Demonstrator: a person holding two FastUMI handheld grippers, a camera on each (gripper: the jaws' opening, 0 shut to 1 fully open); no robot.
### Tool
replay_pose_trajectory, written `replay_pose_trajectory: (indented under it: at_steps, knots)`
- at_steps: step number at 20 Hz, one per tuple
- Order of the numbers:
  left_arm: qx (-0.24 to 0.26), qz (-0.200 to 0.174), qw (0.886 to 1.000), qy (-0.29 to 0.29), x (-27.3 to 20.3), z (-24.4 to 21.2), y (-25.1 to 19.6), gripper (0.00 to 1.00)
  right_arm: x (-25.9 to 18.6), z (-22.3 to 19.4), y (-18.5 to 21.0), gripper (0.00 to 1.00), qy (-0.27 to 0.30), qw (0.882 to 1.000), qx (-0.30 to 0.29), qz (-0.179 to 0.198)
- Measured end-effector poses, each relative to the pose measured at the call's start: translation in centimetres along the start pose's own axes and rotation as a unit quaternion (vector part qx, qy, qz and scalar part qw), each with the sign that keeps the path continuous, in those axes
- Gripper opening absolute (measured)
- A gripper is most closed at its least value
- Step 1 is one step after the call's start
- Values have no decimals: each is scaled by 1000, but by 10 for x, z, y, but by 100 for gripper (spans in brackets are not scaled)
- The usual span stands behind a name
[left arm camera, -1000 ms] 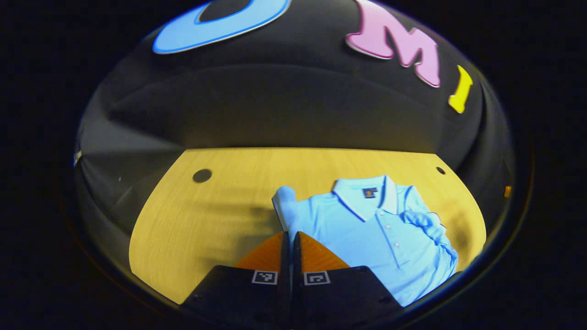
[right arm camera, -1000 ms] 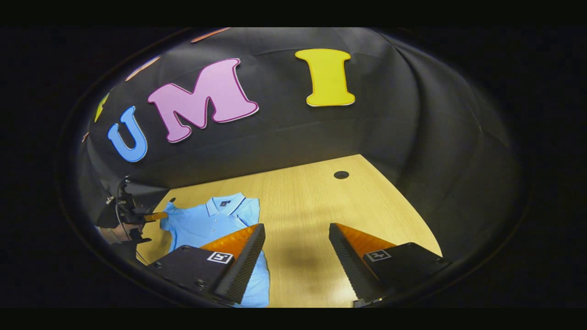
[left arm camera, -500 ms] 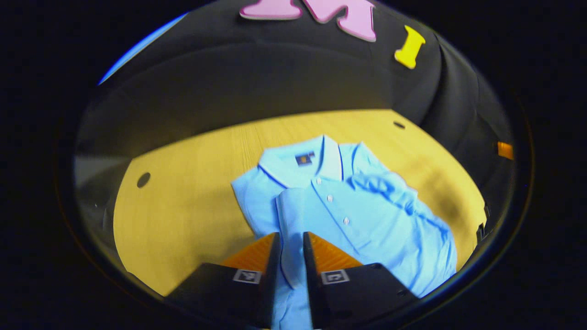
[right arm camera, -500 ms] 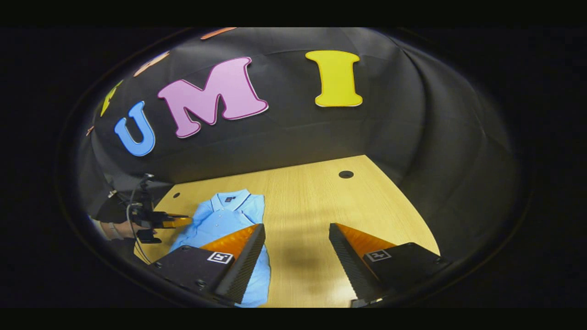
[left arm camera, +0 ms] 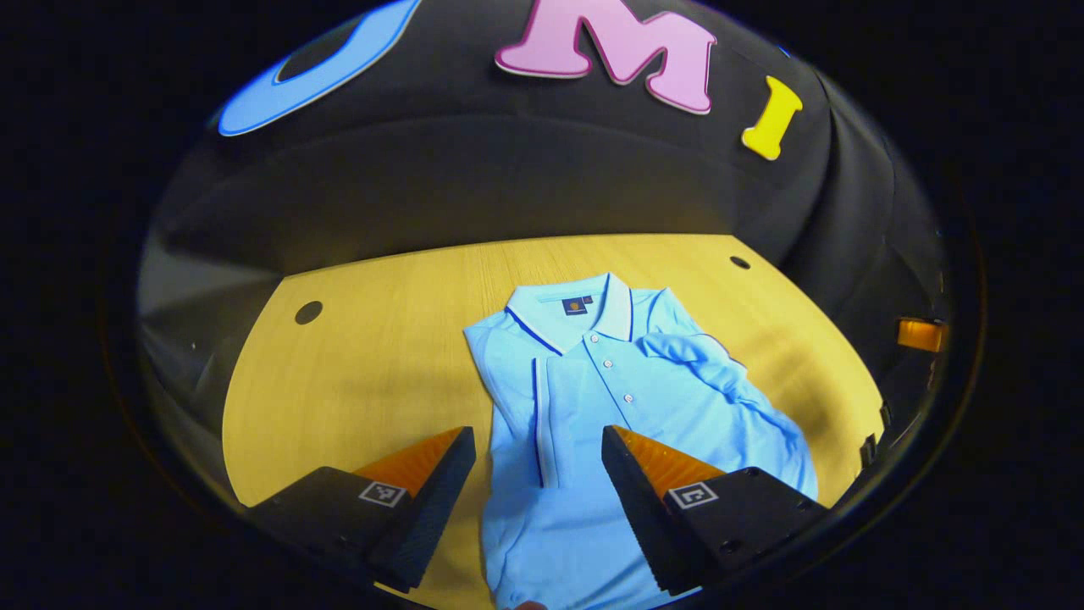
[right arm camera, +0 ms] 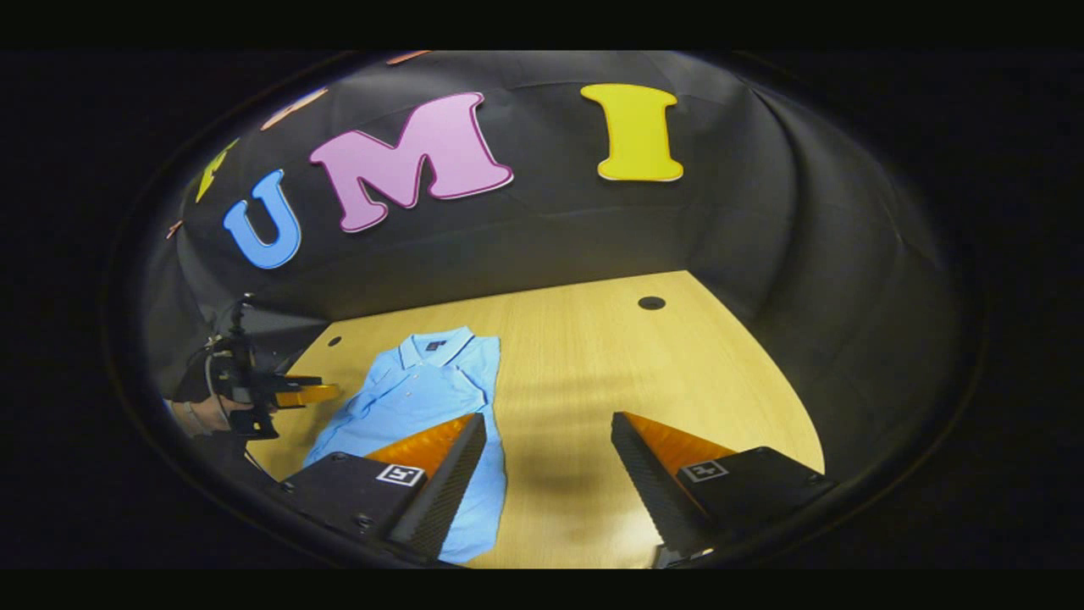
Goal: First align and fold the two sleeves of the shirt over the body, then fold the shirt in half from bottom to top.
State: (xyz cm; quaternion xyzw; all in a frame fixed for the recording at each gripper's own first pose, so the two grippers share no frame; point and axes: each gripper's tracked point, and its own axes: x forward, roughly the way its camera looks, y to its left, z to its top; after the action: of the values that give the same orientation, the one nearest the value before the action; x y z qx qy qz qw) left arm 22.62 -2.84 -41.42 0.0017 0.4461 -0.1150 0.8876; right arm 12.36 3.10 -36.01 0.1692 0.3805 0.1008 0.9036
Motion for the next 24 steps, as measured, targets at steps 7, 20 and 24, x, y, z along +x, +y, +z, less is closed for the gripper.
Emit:
replay_pose_trajectory:
  at_steps: [7, 20, 24]
  knots:
    - [-61, -9, 995, 77, -100, -116, 25, 97, -11, -69, 49, 98, 64, 997, 15, 46]
    - [-64, -49, 979, 186, -136, -258, -7, 97, -44, -228, 70, 98, 197, 978, 54, 44]
    - [-66, -51, 979, 187, -137, -265, -9, 98, -45, -266, 77, 98, 236, 968, 73, 35]
